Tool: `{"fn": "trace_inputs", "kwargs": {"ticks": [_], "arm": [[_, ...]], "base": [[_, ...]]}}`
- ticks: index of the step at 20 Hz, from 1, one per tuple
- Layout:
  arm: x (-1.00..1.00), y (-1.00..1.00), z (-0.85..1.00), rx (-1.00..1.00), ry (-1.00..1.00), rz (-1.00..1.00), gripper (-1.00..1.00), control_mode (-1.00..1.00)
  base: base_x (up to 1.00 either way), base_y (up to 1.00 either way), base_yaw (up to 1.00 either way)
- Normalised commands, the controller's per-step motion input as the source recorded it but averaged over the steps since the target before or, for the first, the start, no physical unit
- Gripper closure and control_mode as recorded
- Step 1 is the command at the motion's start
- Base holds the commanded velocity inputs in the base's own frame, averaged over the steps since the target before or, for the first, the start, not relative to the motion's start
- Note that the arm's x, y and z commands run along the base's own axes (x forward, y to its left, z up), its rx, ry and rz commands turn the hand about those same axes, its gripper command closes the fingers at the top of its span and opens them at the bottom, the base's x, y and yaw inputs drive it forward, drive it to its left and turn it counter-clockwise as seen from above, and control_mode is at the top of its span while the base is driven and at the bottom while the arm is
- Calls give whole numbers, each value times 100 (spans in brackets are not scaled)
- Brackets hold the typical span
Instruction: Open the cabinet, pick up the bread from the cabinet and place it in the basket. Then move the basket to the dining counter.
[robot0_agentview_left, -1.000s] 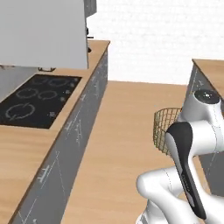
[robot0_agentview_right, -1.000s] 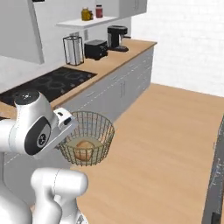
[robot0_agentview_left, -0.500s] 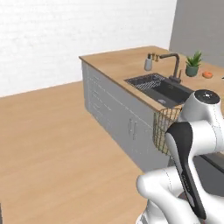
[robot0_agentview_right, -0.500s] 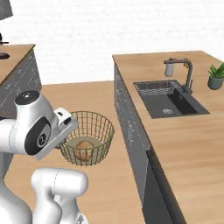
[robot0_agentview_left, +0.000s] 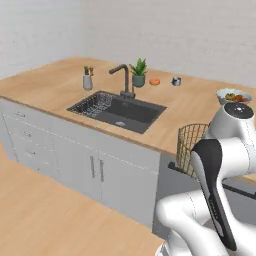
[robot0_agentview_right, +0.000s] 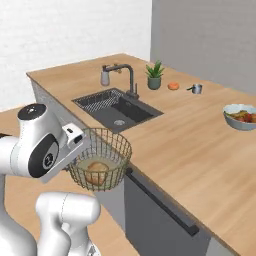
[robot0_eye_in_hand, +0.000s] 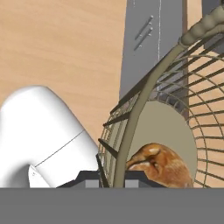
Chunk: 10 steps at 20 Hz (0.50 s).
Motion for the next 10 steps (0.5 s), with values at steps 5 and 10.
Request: {"fn": "trace_inputs", "kwargs": {"ticks": [5,10], "arm": [[0,0,0,0,0,0,100,100],[0,0,0,0,0,0,100,100]], "base": [[41,19,-81],[36,11,-70]]}}
